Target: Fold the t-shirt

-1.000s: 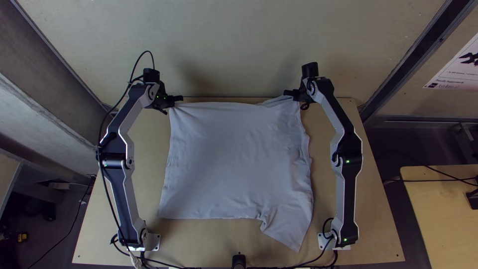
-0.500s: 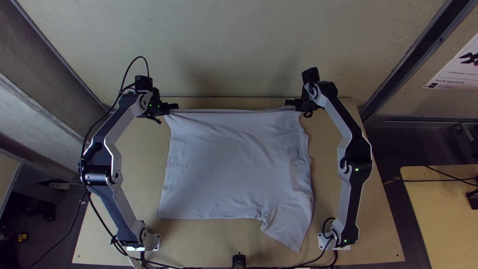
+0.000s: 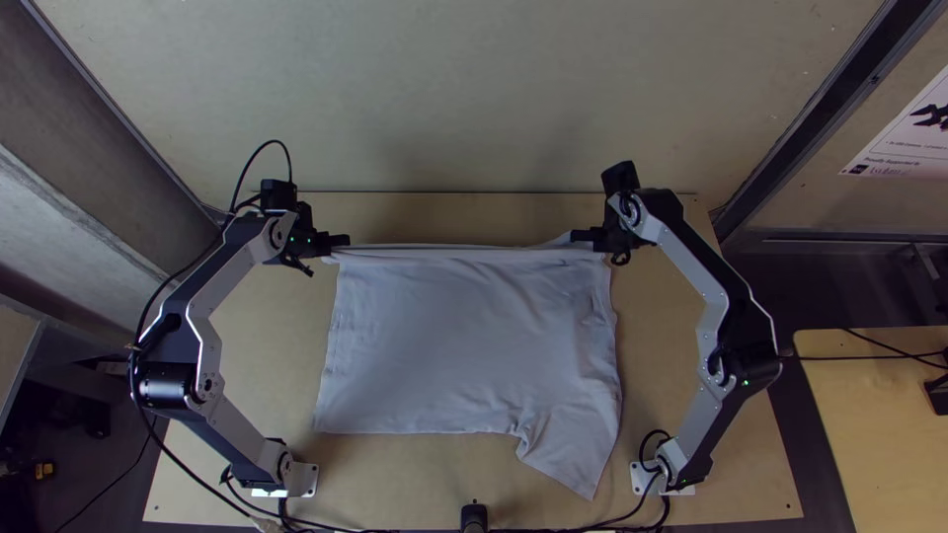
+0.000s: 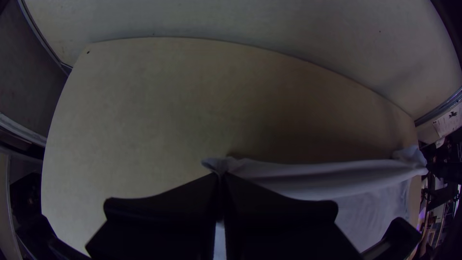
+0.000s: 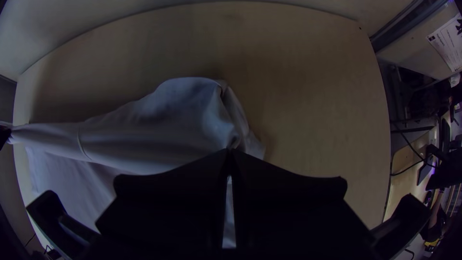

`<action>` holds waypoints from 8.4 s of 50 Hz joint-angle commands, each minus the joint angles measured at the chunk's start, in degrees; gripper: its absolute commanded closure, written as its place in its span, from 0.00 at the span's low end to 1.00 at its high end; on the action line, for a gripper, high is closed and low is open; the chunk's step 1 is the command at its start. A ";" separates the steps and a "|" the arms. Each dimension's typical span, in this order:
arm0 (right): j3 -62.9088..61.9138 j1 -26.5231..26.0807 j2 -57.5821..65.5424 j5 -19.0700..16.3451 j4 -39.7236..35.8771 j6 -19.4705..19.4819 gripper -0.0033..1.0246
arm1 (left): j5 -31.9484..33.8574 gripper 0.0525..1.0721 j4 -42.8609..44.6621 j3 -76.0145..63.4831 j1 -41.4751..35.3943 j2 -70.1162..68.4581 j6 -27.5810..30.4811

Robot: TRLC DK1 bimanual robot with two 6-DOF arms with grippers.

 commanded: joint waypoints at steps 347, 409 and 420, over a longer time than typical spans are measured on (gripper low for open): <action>-13.89 -3.27 -9.01 -12.19 -19.37 0.33 0.97 | -1.95 0.97 -27.50 -4.04 -5.57 -7.42 10.50; 5.79 -6.70 7.25 0.47 -18.05 -2.74 0.03 | 5.60 0.04 -23.20 11.08 1.81 4.36 7.51; 5.79 -9.43 -3.21 0.38 -18.40 -0.55 0.03 | 19.49 0.04 -23.02 7.74 8.32 0.40 7.95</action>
